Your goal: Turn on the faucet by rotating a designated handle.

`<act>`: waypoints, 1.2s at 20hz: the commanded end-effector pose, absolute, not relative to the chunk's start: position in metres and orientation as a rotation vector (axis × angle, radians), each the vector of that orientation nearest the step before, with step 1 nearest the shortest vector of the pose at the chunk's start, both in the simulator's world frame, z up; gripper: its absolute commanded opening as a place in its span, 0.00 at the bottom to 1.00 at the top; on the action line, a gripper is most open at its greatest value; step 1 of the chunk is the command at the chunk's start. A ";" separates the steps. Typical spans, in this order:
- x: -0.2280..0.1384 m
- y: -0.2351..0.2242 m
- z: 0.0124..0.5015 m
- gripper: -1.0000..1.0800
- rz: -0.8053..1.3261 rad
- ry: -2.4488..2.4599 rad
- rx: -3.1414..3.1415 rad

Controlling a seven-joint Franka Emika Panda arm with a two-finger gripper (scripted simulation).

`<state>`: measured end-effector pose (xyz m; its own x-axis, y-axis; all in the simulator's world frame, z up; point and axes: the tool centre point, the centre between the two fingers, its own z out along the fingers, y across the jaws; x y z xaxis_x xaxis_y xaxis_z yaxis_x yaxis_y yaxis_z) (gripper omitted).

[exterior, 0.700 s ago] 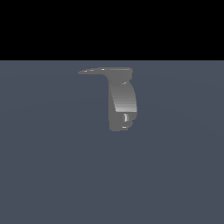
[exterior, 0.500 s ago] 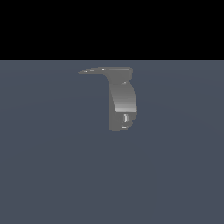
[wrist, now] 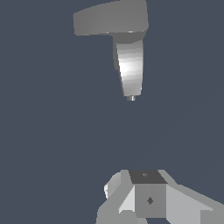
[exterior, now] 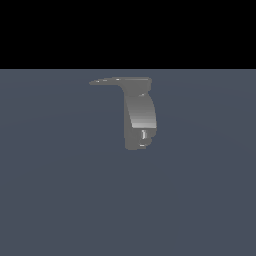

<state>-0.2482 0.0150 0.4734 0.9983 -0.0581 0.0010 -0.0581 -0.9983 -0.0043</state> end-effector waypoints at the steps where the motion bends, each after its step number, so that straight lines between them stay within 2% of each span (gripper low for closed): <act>1: -0.244 0.022 0.469 0.00 -0.001 0.141 -3.134; 24: -0.161 0.105 0.402 0.00 0.003 0.856 -3.013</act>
<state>-0.1683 0.1006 0.4063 0.8676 -0.4973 -0.0039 -0.4973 -0.8675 -0.0074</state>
